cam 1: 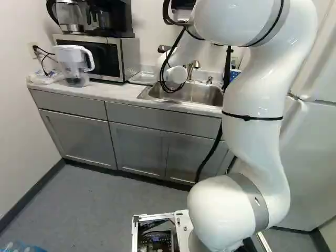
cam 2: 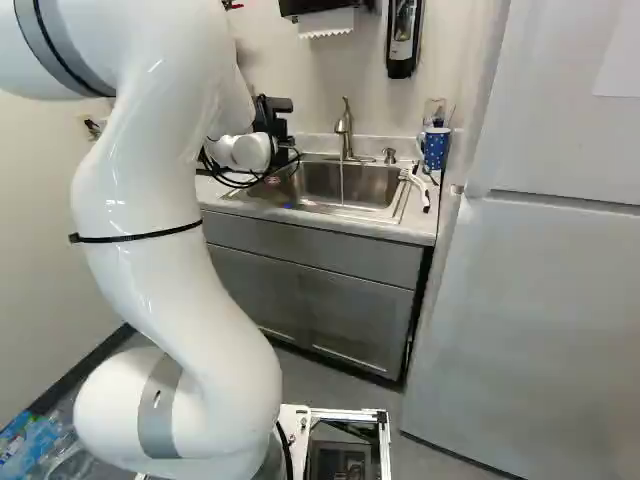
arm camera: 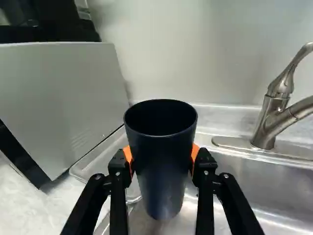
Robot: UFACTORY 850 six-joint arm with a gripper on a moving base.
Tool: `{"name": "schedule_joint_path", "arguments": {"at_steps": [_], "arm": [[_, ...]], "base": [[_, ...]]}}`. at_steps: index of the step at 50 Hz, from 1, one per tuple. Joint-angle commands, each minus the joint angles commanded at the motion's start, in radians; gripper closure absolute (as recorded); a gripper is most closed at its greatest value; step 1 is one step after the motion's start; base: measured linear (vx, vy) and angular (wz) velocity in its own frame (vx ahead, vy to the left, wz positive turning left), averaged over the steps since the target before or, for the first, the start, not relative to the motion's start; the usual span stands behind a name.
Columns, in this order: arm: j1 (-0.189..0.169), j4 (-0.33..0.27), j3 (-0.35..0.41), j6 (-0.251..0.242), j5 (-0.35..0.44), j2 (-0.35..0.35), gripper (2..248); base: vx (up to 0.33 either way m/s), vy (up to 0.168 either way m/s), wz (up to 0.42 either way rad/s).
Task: Rinse the cup and place it in the tray
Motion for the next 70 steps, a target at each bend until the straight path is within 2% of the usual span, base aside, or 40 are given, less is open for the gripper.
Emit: {"name": "schedule_joint_path", "arguments": {"at_steps": [30,35,41,45,70], "arm": [[0.001,0.0,0.0,0.0,0.0,0.0,125],[0.001,0.0,0.0,-0.024,0.0,0.0,125],[0.001,0.0,0.0,-0.077,0.0,0.0,125],[0.001,0.0,-0.003,-0.077,0.0,-0.002,125],[0.026,0.0,-0.129,-0.077,0.0,-0.106,125]], "base": [[0.0,0.0,0.0],[0.0,0.0,0.0],[0.0,0.0,0.0],[0.0,0.0,0.0],[0.0,0.0,0.0]]}}
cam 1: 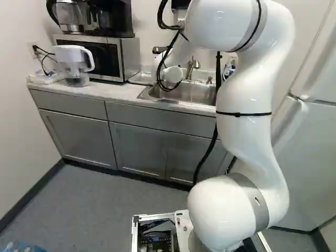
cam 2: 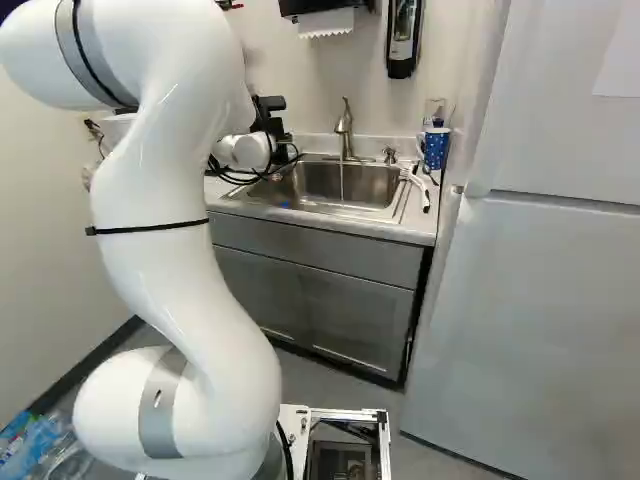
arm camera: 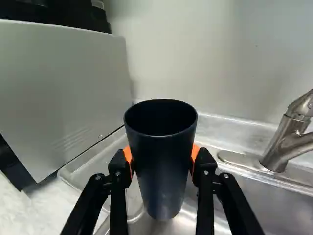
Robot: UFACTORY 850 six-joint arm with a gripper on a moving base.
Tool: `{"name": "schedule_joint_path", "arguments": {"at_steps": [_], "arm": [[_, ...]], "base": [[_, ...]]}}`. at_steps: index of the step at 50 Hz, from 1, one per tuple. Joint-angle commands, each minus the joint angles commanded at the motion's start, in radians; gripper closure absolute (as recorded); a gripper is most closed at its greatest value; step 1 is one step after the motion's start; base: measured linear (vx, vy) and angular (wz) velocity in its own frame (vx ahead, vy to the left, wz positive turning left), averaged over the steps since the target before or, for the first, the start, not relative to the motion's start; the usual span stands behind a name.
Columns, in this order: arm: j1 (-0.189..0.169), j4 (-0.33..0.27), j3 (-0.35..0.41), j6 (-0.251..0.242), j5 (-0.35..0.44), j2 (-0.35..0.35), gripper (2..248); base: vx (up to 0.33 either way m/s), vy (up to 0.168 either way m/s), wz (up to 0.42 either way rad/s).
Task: Rinse the cup and place it in the tray
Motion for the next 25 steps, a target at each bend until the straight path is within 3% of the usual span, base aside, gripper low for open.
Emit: {"name": "schedule_joint_path", "arguments": {"at_steps": [25], "arm": [[0.052,0.0,-0.101,0.0,0.0,-0.081,125]], "base": [[0.0,0.0,0.0]]}}
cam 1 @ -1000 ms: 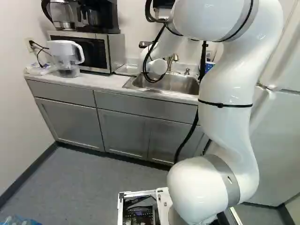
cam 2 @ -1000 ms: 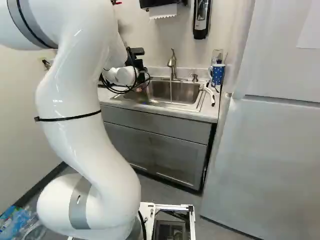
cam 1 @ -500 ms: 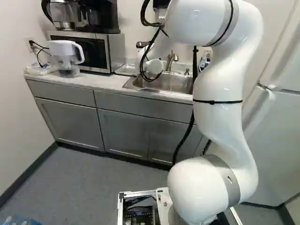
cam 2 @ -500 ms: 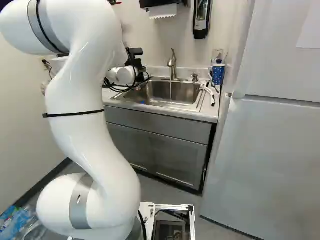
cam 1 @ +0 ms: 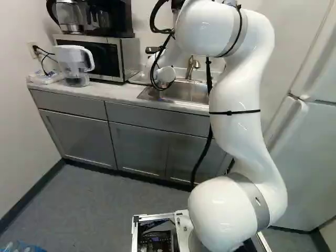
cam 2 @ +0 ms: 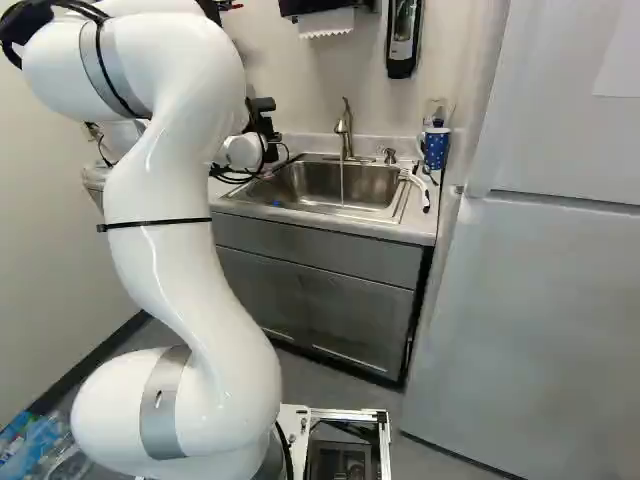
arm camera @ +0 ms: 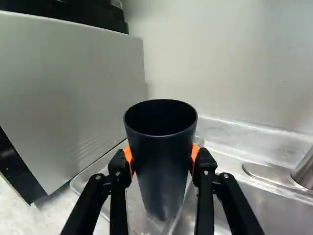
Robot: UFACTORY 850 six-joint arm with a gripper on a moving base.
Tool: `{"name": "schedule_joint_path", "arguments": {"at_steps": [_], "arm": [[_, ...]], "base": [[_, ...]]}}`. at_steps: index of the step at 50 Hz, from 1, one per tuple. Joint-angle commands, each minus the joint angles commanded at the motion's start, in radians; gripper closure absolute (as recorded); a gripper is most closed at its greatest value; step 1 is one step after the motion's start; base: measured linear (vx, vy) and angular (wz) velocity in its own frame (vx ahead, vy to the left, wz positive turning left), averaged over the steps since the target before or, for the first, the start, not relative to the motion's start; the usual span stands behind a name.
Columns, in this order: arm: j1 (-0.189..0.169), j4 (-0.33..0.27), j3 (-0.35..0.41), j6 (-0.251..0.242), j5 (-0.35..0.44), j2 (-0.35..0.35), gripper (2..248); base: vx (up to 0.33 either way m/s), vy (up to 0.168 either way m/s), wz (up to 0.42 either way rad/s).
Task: Rinse the cup and place it in the tray
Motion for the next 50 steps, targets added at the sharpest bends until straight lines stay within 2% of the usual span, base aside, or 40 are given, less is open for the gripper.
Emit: {"name": "schedule_joint_path", "arguments": {"at_steps": [25,50], "arm": [[0.02,0.0,-0.15,0.0,0.0,-0.145,125],[0.019,0.0,-0.15,0.0,-0.012,-0.151,125]], "base": [[0.0,0.0,0.0],[0.0,0.0,0.0]]}}
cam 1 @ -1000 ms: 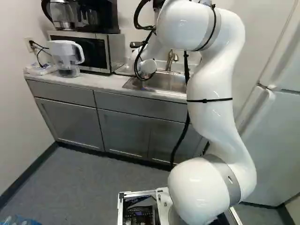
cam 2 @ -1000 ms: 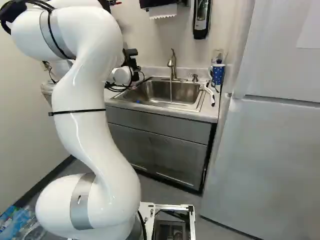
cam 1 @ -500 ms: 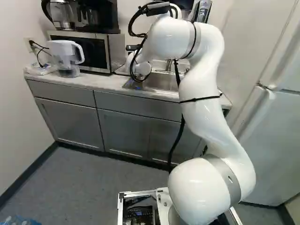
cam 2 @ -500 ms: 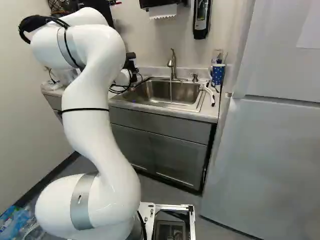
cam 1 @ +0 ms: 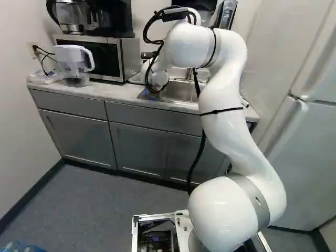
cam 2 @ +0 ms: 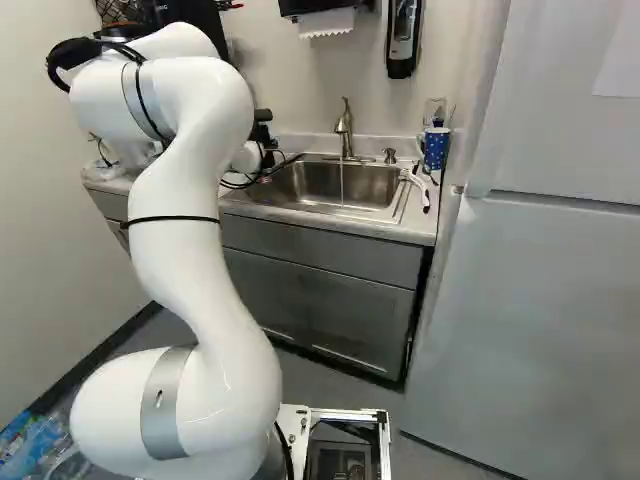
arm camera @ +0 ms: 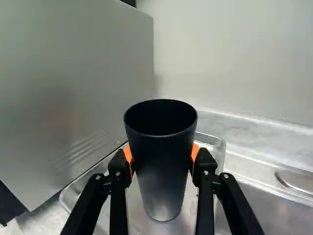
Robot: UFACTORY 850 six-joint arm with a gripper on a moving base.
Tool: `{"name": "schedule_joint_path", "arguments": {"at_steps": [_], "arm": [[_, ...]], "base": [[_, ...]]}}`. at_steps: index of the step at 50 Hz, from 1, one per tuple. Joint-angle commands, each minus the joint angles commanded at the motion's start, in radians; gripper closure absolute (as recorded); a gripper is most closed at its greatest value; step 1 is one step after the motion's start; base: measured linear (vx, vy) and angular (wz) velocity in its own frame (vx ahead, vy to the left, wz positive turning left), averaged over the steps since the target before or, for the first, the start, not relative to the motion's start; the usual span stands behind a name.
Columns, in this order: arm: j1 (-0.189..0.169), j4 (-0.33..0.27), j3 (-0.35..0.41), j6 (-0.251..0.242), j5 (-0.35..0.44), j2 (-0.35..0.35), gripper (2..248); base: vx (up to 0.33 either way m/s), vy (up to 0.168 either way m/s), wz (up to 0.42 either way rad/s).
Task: Rinse the cup and place it in the tray
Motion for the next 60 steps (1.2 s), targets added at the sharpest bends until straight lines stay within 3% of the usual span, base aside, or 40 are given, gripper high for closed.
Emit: {"name": "schedule_joint_path", "arguments": {"at_steps": [20,21,25,26,30,31,36,37,60], "arm": [[0.0,0.0,0.0,0.0,0.0,0.0,117],[0.0,0.0,0.0,0.0,0.0,0.0,85],[0.0,0.0,0.0,0.0,0.0,0.0,85],[0.0,0.0,0.0,0.0,0.0,0.0,51],[0.0,0.0,0.0,0.0,0.0,0.0,51],[0.0,0.0,0.0,0.0,0.0,0.0,15],[0.0,0.0,-0.001,0.0,0.0,0.003,15],[0.0,0.0,-0.001,0.0,0.0,0.004,3],[0.0,0.0,-0.014,0.0,0.0,0.03,3]], "base": [[0.0,0.0,0.0],[0.0,0.0,0.0],[0.0,0.0,0.0],[0.0,0.0,0.0],[0.0,0.0,0.0],[0.0,0.0,0.0],[0.0,0.0,0.0],[0.0,0.0,0.0],[0.0,0.0,0.0]]}}
